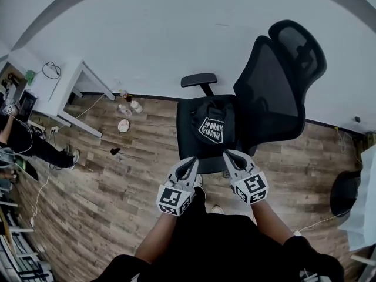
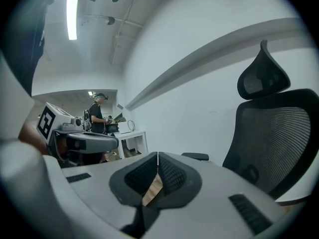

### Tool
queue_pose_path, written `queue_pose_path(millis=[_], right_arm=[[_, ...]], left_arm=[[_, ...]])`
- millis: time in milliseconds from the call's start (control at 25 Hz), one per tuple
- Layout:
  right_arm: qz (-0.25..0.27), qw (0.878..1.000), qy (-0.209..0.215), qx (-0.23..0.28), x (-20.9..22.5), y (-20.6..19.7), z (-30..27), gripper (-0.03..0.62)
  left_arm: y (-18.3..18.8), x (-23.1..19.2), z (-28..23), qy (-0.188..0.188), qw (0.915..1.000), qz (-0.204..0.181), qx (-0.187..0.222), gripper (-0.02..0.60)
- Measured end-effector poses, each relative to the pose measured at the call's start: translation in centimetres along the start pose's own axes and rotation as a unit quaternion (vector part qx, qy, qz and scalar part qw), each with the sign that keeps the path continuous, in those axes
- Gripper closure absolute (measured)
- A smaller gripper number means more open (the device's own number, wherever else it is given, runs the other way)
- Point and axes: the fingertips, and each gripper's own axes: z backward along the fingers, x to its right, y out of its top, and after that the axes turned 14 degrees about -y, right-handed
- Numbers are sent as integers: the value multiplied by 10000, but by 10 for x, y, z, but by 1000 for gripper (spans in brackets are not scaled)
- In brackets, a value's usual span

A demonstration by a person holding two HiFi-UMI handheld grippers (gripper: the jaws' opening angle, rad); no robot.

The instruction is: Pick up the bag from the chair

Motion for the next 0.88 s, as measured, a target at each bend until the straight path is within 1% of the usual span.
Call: queue_pose_path(millis=[200,440,680,880], right_arm=[[-97,9996,-260,-103,14,11,-48,572],[-202,9971,-621,-403,28,5,-100,572],[-183,9926,-943,-745,44,0,-130,572],[-412,9870,-1178,-1010,59,-9,-141,572]], left_arm=[[13,-51,-26,-275,9995,10,-126,557],[24,-111,-52,-529,9984,-19,-196,557],[27,-151,-85,-1039,9938,-139,-360,557],[17,-173,-112,-1302,9904,11,-468,557]])
